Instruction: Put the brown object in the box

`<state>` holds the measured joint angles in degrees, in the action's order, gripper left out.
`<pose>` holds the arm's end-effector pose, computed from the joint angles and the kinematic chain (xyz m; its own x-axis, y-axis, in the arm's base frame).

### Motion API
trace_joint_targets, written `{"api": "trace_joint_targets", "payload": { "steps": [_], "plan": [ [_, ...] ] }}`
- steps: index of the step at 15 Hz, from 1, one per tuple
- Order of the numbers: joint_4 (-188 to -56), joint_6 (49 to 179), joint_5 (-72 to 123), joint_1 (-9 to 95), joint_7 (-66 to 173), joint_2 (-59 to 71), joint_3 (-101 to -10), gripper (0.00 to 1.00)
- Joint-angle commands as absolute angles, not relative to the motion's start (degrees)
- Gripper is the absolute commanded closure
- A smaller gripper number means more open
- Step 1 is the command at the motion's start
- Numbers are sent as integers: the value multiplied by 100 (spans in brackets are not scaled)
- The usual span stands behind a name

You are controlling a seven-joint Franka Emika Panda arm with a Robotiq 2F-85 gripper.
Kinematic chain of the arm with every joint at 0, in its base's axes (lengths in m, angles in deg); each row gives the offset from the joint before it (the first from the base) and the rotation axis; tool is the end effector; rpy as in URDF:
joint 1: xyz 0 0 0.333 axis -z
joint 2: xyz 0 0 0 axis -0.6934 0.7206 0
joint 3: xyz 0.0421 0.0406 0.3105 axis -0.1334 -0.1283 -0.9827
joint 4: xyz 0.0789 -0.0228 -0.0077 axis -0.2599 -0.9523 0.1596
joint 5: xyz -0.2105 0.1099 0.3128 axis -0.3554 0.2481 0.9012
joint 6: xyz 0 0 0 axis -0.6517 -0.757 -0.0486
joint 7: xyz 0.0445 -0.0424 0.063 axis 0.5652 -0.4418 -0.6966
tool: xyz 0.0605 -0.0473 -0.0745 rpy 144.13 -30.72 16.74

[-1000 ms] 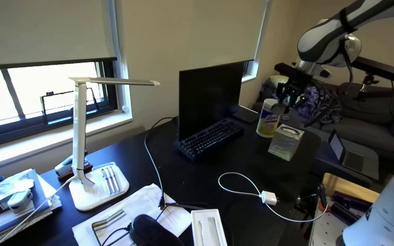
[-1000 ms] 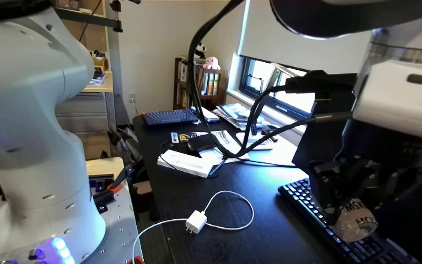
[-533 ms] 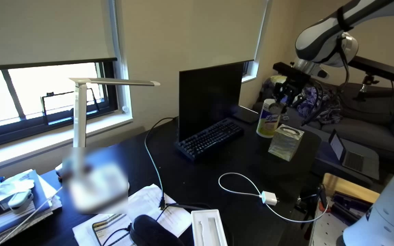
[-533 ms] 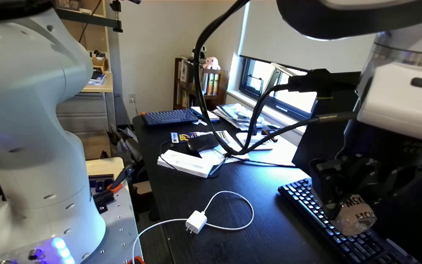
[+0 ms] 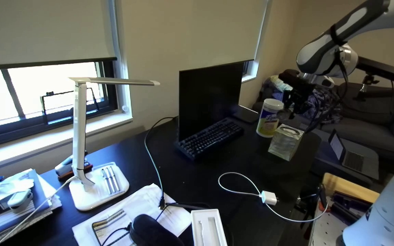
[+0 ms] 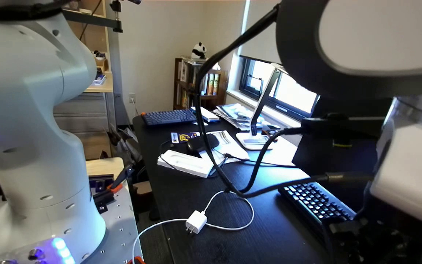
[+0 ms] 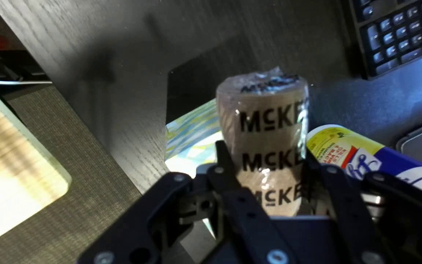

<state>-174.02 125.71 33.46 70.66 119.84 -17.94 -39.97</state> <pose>0.3216 -0.3377 0.3352 -0.5258 -0.8488 -0.0561 -0.8335 0.5272 -0.1652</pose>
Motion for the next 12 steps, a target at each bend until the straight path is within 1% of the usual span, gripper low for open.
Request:
{"api": "trace_joint_targets", "payload": {
  "steps": [1,8,12],
  "plan": [
    [-17132,12316,3211,7130,11921,-1285,-3792,81],
    [-16680,12172,3387,7146,11910,-781,-3279,81],
    [-16464,12471,3624,7119,12111,-435,-3140,81]
  ]
}}
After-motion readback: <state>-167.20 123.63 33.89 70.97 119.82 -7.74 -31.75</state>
